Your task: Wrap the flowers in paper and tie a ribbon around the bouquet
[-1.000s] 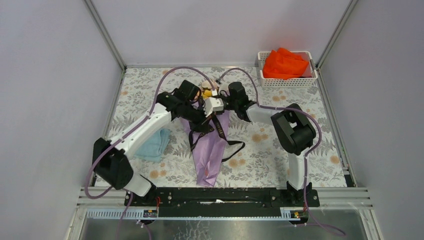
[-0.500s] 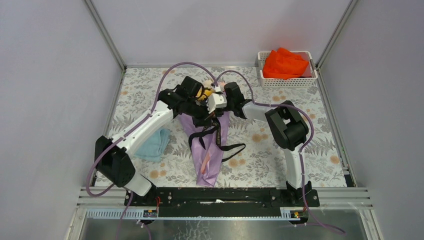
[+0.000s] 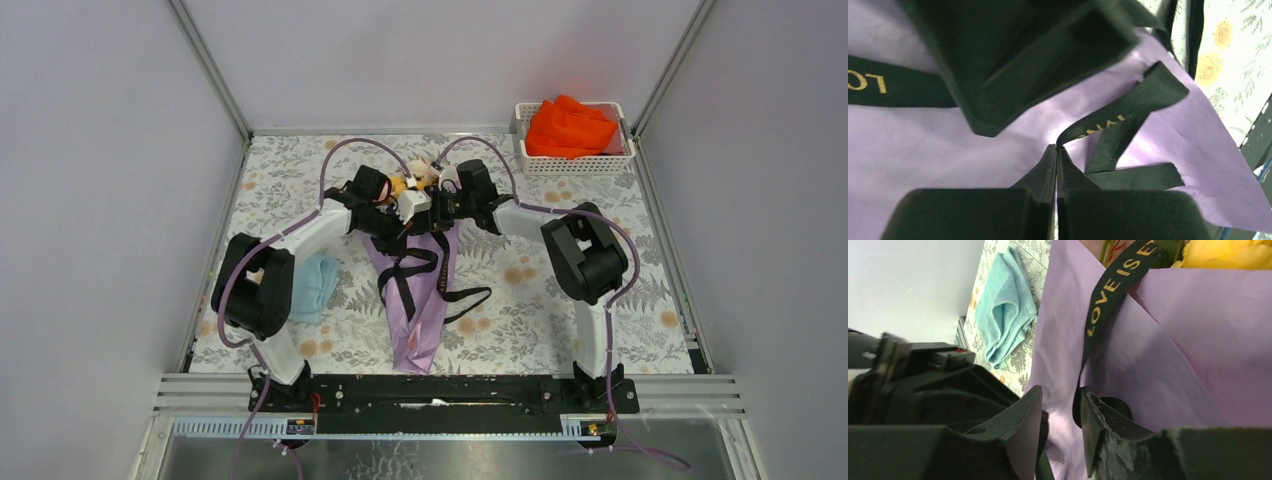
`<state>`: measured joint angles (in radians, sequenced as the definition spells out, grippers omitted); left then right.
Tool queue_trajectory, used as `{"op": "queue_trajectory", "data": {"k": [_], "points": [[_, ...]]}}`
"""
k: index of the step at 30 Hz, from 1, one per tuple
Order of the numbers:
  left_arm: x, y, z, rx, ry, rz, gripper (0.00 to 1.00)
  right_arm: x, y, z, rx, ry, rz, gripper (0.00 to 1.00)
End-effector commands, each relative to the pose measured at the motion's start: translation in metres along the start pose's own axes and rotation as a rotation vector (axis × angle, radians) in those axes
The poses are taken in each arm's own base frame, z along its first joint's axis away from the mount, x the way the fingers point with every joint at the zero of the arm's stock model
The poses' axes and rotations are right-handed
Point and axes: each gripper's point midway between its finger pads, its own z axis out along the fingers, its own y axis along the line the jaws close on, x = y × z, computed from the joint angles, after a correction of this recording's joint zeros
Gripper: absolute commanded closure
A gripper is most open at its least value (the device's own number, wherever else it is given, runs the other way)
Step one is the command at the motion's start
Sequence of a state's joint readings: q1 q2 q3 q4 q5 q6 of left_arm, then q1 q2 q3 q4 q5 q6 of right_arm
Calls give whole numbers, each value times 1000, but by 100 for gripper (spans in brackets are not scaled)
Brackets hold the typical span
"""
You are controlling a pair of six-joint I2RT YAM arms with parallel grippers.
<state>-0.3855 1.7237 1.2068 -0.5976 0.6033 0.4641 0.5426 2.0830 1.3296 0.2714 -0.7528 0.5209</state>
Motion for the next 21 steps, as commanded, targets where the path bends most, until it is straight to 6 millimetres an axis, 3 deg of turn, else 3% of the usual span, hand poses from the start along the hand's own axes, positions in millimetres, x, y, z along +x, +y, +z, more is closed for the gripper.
{"op": "queue_trajectory", "data": {"k": [1,5,10,17,21], "points": [[-30,20,-3,-47,-137,-1,100,-22,20,-24,37,-75,-16,57],[-42,27,-12,-59,-183,17,100,-12,13,-25,52,-50,13,51],[-55,44,-9,-103,-192,22,100,-6,25,-29,-35,-34,-4,41],[-69,75,-7,-169,-197,10,100,0,35,-36,-80,-37,-53,41],[-79,73,-4,-130,-221,17,100,3,32,-33,-87,-35,-37,44]]}}
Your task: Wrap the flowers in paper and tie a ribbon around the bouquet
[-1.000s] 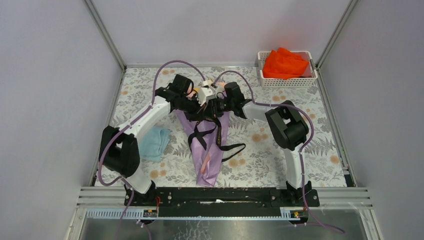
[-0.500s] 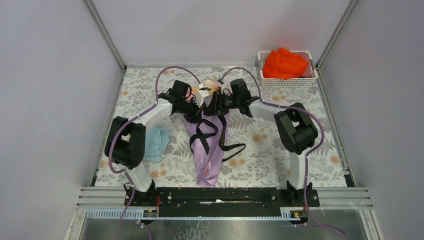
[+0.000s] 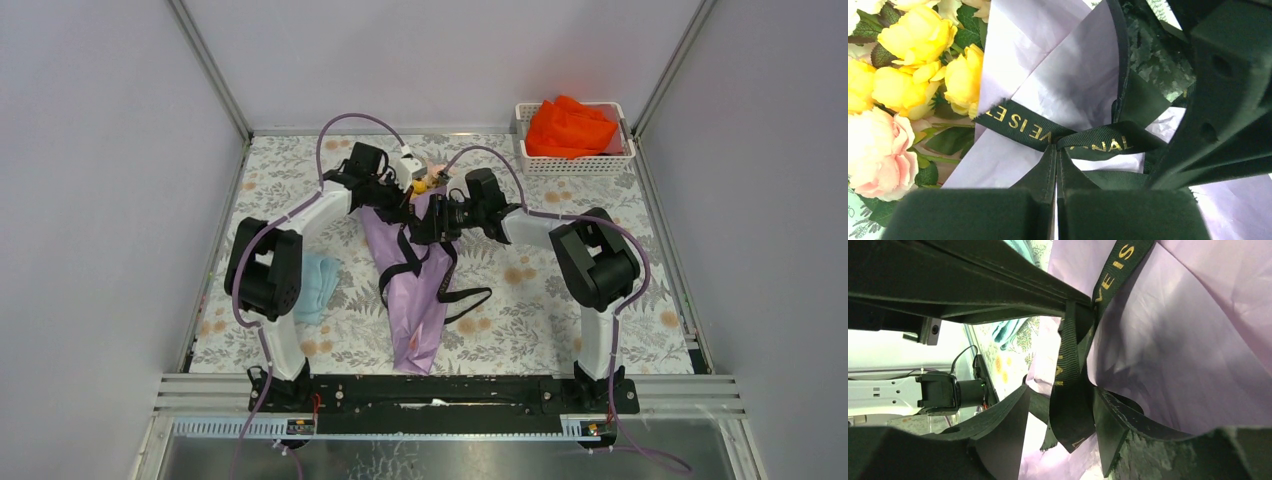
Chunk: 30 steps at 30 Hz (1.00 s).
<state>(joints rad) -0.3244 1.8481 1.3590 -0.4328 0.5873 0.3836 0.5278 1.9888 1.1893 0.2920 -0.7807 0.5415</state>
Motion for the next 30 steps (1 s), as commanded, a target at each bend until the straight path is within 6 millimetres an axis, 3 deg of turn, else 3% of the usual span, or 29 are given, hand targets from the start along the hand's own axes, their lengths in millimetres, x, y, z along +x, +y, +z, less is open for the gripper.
{"op": "queue_trajectory", "data": {"k": [1,3,6,9,12,17,20,22,24,27,30], "points": [[-28,5,0,13,-78,33,100,-20,28,-10,-82,-55,-82,45],[-32,0,1,25,-87,47,100,-19,28,-10,-80,-55,-79,51],[-37,1,3,-2,-86,68,100,-19,27,-10,-76,-53,-74,72],[-42,15,1,-72,-79,80,100,-21,26,-11,-62,-60,-73,89],[-49,36,-6,-185,-69,107,100,-21,23,-11,-40,-64,-60,96],[-71,72,-35,-415,-66,141,37,-20,11,-11,-11,-69,-5,100],[-88,78,-60,-502,-74,168,21,-22,5,-14,-8,-85,46,100],[-91,61,-70,-442,-82,230,21,-23,2,-15,-13,-89,73,100],[-84,27,-71,-292,-85,340,26,-22,-1,-14,-11,-82,94,100],[-53,-34,-62,-47,-72,508,36,-21,-3,-12,-7,-76,121,100],[-19,-64,-42,55,-18,650,35,-23,-4,-12,2,-82,135,100]]}}
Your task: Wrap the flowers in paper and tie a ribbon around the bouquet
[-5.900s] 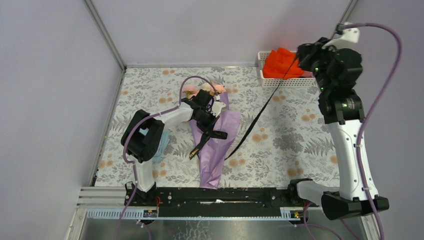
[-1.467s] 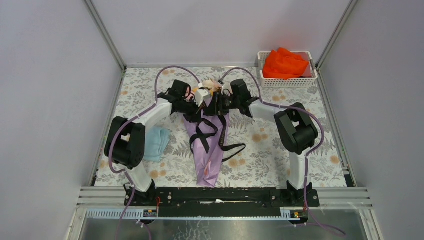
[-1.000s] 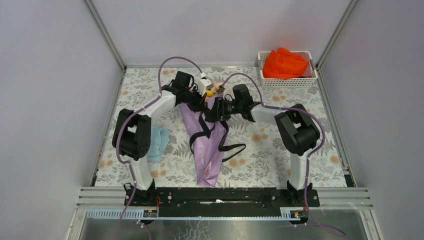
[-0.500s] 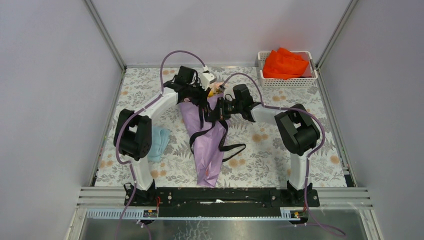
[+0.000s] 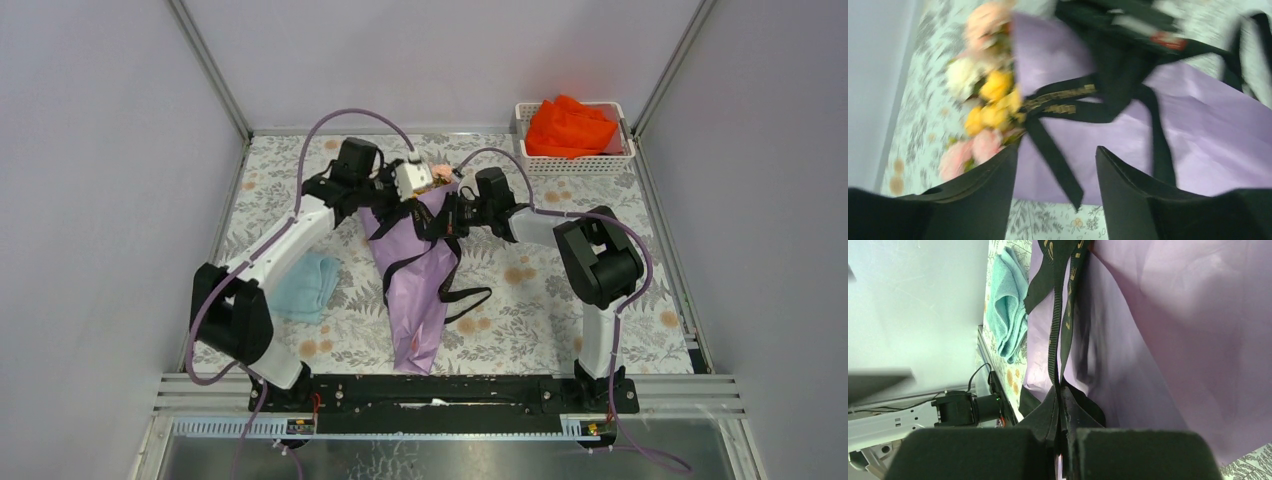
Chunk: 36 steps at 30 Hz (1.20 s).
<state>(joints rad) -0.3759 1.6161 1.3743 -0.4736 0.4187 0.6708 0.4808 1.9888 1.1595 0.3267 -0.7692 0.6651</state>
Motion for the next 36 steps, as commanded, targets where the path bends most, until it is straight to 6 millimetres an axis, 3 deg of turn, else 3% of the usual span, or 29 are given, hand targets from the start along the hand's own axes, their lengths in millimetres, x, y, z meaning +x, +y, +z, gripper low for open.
{"op": "queue_trajectory", "data": {"k": [1,4,8,17,26,31,36], "points": [[24,-81,17,277,-10,246,30,-12,12,0,-22,-33,0,100],[36,-82,36,270,-28,275,17,-13,9,1,-7,-33,21,100],[38,-81,51,278,-55,285,9,-16,7,2,5,-45,44,100],[49,-107,61,398,-104,305,3,-20,8,2,19,-58,47,100],[48,-101,80,404,-111,255,4,-25,8,-1,49,-81,48,100],[52,-94,83,352,-98,245,10,-26,9,-2,47,-86,50,100],[61,-94,84,331,-69,237,38,-30,12,-4,56,-99,44,100]]}}
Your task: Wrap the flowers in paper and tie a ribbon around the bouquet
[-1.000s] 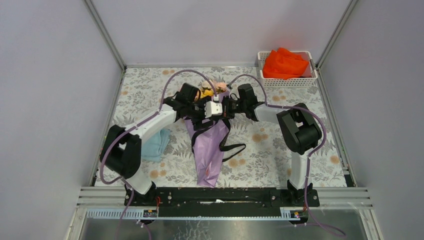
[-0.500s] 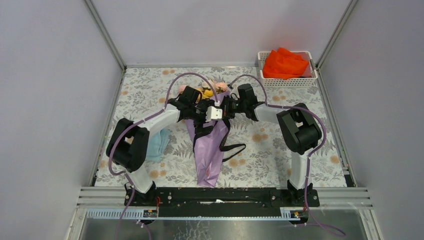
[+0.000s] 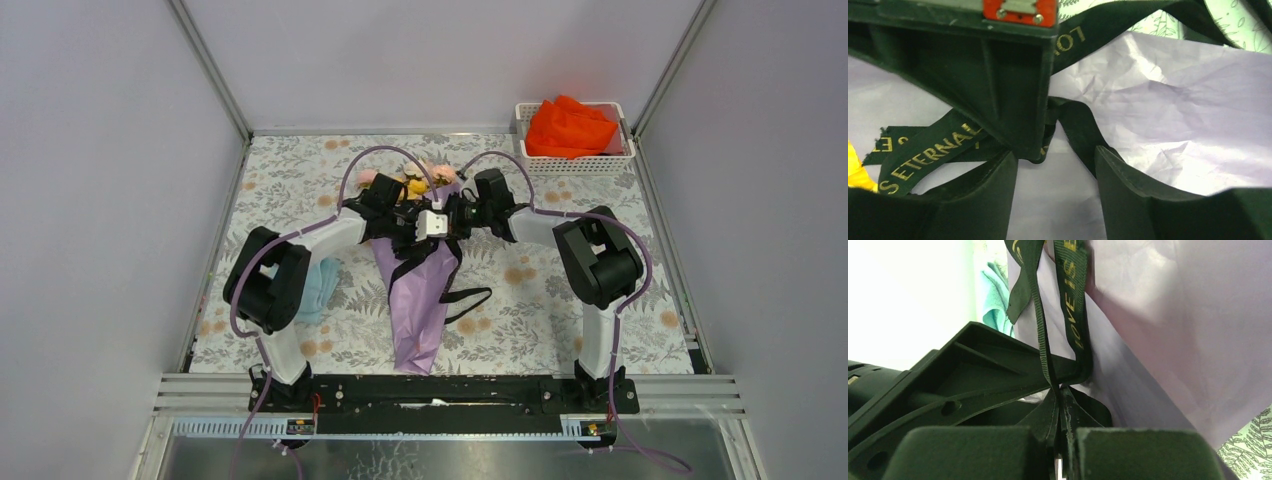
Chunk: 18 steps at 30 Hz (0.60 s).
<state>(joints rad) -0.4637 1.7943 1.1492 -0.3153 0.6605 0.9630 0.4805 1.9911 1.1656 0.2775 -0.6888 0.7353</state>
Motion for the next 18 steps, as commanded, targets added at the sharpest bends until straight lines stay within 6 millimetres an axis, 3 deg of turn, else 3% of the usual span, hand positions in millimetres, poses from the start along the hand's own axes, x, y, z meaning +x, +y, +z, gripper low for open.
{"op": "queue_trajectory", "data": {"k": [1,5,11,15,18], "points": [[1,7,-1,-46,-2,21,42,-25,27,-6,-30,-73,-56,100],[9,2,-1,-36,23,13,61,-30,27,-8,-17,-85,-62,89],[14,-4,-5,-38,34,-7,98,-38,21,-16,40,-109,-80,69],[9,-8,-9,-36,18,-15,100,-42,15,-19,74,-116,-94,60],[2,-8,-14,-46,2,-38,100,-45,15,-20,90,-117,-122,62]]}}
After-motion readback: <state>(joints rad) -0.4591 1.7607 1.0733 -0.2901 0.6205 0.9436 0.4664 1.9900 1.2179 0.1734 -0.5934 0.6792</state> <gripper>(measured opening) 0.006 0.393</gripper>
